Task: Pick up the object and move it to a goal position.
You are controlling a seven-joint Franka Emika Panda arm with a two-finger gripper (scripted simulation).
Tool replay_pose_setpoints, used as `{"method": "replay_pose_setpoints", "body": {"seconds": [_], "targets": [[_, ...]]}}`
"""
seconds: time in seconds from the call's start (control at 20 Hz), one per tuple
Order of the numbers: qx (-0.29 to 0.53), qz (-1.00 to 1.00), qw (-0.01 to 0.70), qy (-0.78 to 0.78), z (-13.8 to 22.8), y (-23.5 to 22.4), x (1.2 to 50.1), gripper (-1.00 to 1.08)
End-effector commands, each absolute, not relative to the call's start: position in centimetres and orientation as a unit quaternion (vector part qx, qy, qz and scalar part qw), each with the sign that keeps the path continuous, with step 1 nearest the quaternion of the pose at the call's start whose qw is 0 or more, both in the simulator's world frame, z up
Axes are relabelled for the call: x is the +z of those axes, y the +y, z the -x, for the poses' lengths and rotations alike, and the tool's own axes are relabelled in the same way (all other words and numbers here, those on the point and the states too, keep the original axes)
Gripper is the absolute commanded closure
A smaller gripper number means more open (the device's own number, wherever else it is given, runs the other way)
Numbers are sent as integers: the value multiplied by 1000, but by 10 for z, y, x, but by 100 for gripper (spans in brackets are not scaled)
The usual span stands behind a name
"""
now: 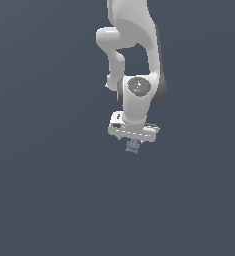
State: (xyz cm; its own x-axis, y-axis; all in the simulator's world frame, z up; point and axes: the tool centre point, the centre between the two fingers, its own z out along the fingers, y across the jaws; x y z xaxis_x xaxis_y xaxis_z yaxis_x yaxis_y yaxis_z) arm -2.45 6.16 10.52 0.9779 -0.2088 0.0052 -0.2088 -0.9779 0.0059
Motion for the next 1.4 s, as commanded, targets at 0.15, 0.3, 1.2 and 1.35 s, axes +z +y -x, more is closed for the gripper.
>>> {"method": "replay_pose_setpoints", "body": {"seconds": [0.15, 0.3, 1.2, 1.35], "targets": [[1, -991, 1, -137, 34, 75, 95, -92], [0, -989, 0, -147, 38, 80, 92, -92], [0, -988, 0, -153, 41, 83, 50, -92], [0, -988, 0, -154, 41, 83, 42, -92]]}}
